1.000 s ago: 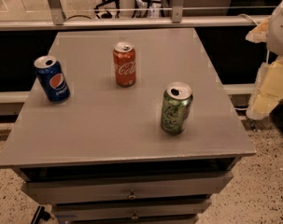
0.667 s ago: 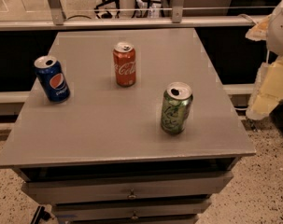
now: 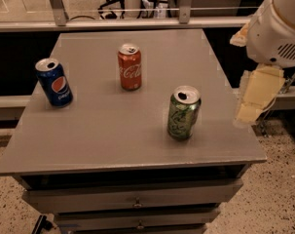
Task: Move green can near coke can
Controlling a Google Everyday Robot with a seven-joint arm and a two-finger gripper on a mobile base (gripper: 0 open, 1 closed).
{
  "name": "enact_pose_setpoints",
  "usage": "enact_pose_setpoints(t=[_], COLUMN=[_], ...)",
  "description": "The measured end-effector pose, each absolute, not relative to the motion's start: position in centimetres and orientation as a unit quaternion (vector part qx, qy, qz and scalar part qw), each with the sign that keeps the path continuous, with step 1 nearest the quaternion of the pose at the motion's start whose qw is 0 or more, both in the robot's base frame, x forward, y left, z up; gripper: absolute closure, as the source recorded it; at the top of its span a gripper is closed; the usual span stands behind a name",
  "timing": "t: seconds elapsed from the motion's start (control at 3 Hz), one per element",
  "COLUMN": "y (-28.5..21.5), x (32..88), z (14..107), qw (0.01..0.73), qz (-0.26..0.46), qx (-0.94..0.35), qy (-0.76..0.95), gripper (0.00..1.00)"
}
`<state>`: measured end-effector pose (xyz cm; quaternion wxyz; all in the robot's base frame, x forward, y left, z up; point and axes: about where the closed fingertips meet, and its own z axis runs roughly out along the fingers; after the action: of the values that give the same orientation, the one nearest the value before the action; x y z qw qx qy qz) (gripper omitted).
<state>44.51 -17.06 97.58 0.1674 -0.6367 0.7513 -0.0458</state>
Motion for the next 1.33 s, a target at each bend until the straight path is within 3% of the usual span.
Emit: enact_pose_setpoints(t=[1.33], y=[-9.7], x=[46.4], z=[91.3], qw=[0.103], qz=[0.002], qx=[-0.733], qy=[0.672], gripper=[0.0])
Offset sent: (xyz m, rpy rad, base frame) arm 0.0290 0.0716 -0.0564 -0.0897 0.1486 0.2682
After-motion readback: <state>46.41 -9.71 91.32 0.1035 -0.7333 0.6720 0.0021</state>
